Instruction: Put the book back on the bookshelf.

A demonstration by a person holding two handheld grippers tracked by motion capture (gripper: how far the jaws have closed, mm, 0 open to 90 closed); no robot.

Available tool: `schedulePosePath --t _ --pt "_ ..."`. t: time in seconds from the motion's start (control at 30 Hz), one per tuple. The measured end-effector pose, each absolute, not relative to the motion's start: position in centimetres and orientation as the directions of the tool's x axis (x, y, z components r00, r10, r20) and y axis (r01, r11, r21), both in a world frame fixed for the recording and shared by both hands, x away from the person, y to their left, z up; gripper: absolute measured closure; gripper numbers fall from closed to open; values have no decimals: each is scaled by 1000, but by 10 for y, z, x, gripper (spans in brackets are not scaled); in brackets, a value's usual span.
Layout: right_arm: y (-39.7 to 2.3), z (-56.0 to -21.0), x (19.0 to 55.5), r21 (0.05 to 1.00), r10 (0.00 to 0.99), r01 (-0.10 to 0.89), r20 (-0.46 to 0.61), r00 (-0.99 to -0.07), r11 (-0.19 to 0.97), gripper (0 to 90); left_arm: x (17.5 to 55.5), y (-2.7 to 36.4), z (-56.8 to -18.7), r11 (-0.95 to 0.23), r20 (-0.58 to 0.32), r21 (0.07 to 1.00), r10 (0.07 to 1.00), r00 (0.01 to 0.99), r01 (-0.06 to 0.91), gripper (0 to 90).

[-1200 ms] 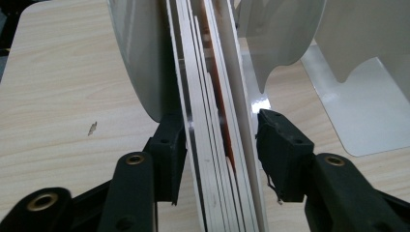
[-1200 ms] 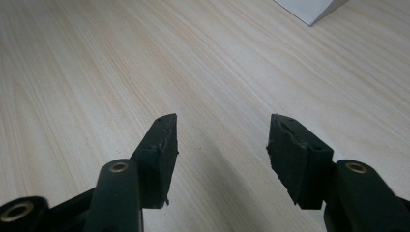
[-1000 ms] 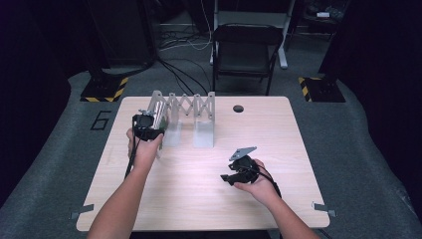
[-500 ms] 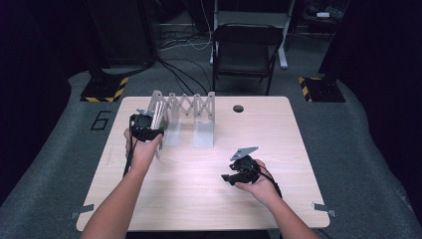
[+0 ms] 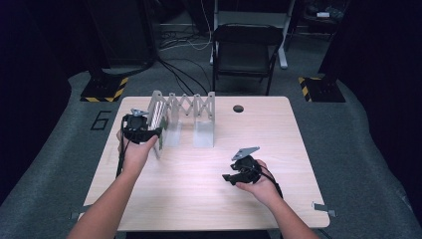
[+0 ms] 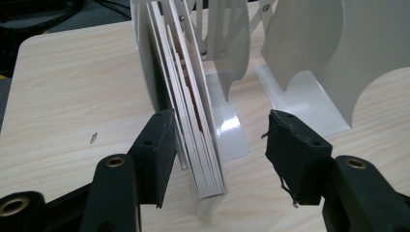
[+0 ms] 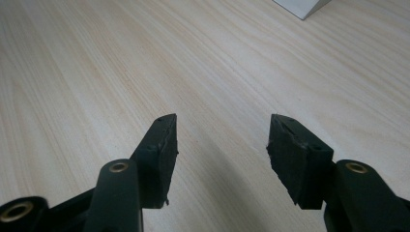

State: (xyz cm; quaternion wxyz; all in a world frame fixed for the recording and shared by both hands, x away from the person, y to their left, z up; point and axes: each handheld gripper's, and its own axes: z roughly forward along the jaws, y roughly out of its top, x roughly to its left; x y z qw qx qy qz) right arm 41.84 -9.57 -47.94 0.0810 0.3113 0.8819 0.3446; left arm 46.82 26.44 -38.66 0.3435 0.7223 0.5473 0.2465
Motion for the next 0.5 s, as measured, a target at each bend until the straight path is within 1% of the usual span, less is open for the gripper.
schedulePosePath --t 0.07,0.13,0.17,0.27,0.5 --pt "-96 -480 418 665 613 496 72 -787 558 440 465 265 -384 -174 -18 768 956 292 616 442" --pt "-96 -480 417 659 621 509 81 -779 553 440 462 264 -381 -157 -41 778 954 298 608 442" --pt "-98 -479 418 658 610 498 74 -789 565 440 461 265 -379 -168 -41 772 949 312 612 442" --pt "-98 -479 417 665 619 504 79 -782 552 440 457 265 -375 -163 -51 780 946 320 604 442" --pt "-100 -478 418 666 613 498 77 -786 555 440 448 263 -366 -187 -40 789 935 353 585 443"
